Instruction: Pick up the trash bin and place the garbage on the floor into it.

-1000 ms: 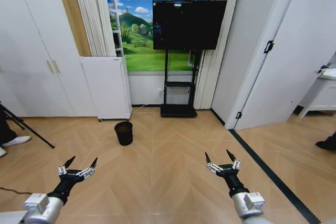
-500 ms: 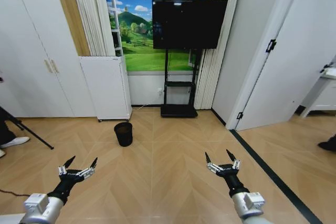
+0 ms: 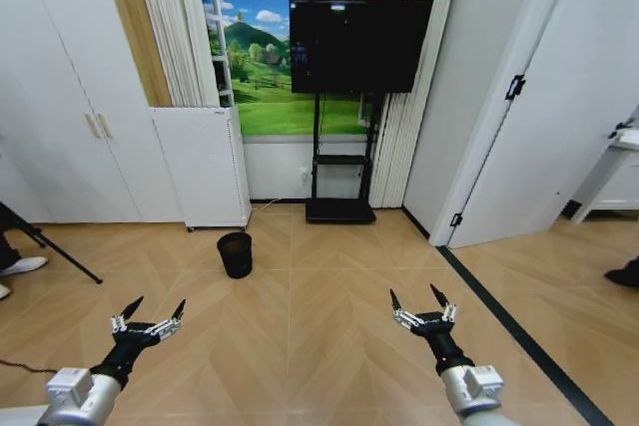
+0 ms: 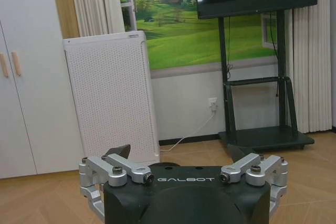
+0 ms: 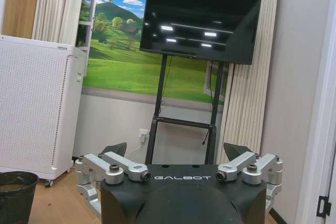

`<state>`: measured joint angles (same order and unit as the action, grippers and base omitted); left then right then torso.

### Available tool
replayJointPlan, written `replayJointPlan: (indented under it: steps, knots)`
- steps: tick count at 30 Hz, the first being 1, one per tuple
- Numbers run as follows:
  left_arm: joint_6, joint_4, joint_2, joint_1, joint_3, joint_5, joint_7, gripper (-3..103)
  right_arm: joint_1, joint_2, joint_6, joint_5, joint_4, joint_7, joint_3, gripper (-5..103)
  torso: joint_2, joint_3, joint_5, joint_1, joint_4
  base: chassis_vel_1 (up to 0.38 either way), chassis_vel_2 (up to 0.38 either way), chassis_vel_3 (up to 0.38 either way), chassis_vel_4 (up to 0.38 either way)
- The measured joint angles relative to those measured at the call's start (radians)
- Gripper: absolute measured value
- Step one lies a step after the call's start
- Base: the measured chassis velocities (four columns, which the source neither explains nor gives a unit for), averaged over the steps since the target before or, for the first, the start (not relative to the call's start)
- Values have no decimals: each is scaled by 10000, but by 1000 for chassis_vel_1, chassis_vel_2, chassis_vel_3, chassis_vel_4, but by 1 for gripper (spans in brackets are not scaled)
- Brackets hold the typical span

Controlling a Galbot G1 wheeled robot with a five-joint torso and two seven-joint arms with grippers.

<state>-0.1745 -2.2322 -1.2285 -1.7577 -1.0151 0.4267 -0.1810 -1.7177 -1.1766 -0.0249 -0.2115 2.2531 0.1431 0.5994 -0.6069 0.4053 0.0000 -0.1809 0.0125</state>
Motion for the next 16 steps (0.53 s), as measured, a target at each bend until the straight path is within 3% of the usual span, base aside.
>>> replayJointPlan:
  steps: [16]
  knots:
    - [0, 0, 0, 0, 0, 0, 0, 100, 0, 0, 0, 0, 0, 0, 0, 100, -1, 0, 0, 0, 0, 0, 0, 0, 0]
